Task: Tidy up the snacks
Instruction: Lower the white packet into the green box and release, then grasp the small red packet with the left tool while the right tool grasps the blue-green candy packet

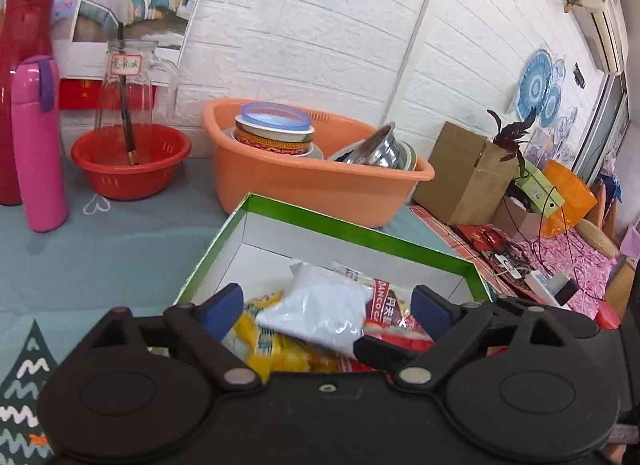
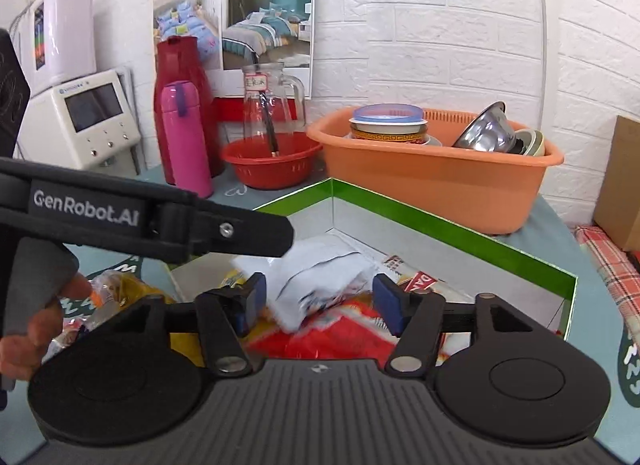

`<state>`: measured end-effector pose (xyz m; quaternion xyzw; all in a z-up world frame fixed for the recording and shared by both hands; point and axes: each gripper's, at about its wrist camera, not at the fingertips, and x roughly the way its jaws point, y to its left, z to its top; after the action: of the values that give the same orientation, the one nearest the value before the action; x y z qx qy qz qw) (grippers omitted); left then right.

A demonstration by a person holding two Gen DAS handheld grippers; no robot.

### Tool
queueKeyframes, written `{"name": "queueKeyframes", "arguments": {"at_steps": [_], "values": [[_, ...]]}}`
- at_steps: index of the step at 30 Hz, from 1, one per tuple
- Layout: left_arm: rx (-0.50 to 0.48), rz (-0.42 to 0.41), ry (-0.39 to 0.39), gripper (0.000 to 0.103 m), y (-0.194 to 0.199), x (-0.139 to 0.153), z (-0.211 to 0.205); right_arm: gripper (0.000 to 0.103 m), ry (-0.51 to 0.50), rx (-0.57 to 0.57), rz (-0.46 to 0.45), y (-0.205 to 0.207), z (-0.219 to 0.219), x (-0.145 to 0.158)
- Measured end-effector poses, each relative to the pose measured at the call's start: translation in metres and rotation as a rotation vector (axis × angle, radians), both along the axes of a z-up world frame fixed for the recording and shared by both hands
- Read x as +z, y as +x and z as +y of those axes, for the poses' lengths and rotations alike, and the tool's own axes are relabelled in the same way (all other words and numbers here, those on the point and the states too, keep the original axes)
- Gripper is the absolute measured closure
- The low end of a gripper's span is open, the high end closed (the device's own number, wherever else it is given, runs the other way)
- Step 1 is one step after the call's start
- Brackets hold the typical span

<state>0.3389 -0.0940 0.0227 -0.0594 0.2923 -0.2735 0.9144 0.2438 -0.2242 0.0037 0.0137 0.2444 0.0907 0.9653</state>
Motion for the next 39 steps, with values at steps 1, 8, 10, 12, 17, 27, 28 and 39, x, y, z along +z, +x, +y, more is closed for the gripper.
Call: {"name": "queueKeyframes", "arguments": {"at_steps": [1, 8, 10, 12, 17, 27, 28, 39], "values": [[0.001, 0.006, 0.002, 0.000, -0.003, 0.001, 0.002, 0.000, 0.004, 0.000, -0.002, -0.004, -0.001, 0.001], [0.023, 0.043, 0.006, 0.000, -0.045, 0.014, 0.021, 0.000, 0.106, 0.038, -0.026, -0.056, -0.010, 0.020], [0.019, 0.045, 0.005, 0.000, -0.064, 0.017, 0.028, 0.000, 0.105, 0.043, -0.044, -0.077, -0.013, 0.024], [0.030, 0.052, 0.007, 0.000, -0.082, 0.018, 0.036, 0.000, 0.117, 0.044, -0.062, -0.098, -0.016, 0.027], [0.021, 0.078, -0.006, 0.000, -0.127, 0.013, 0.055, 0.000, 0.176, 0.070, -0.062, -0.147, -0.023, 0.019], [0.001, 0.139, 0.038, 0.000, -0.175, -0.030, 0.062, 0.000, 0.237, 0.212, 0.138, -0.186, 0.034, -0.036], [0.004, 0.146, 0.041, 0.000, -0.176, -0.034, 0.063, 0.000, 0.232, 0.218, 0.161, -0.185, 0.041, -0.040], [0.037, 0.200, 0.073, 0.010, -0.166, -0.056, 0.062, 0.024, 0.018, 0.154, 0.151, -0.177, 0.088, -0.054]]}}
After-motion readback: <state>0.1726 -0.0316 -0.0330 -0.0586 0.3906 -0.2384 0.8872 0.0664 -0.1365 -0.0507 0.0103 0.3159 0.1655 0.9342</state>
